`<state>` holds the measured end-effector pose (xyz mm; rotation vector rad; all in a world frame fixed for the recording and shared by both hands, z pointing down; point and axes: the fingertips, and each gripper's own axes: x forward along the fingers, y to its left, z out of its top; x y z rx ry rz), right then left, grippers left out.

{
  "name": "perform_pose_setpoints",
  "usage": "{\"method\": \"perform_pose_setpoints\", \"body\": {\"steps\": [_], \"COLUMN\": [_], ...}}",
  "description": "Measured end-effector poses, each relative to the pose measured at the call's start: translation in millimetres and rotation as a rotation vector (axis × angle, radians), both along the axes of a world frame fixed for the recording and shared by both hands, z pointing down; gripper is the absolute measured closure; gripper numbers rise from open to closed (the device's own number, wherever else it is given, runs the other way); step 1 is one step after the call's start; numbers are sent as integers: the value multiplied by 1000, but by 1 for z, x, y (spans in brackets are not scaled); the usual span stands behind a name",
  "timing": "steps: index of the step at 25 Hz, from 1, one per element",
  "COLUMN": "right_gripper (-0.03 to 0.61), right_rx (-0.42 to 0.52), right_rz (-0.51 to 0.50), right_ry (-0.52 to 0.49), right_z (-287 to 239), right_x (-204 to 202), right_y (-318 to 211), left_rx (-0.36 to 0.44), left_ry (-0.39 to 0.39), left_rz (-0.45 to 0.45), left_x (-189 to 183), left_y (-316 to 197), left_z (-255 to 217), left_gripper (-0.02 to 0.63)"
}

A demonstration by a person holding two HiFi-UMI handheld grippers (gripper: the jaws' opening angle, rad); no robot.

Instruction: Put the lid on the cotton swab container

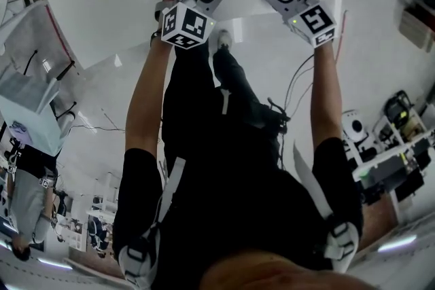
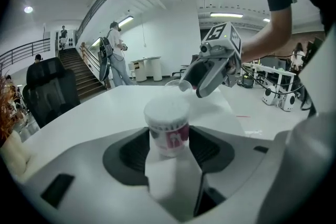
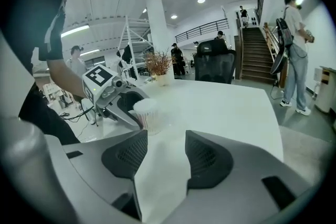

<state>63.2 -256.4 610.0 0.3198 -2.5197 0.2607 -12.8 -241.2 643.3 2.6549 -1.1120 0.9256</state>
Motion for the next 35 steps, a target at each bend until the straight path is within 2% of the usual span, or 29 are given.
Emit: {"method": "perform_pose_setpoints", "body": {"steps": [8, 14, 27, 35], "right_gripper": [369, 362, 364, 362], "right_rx": [23, 36, 84, 95], "right_rz": [-139, -206, -239, -293], "right_ry": [34, 50, 0, -13], "right_z": [2, 3, -21, -32], "right_x": [-8, -11, -23, -39], "right_y": [1, 9, 13, 16], "left_rx": [-32, -47, -44, -39], "left_ry": [9, 4, -5, -5], "left_rz": [103, 180, 200, 210], "left_x": [2, 1, 1, 1], "left_y": [2, 4, 4, 4], "left_z": [-2, -2, -2, -1], "left_gripper": [383, 385, 387, 387]}}
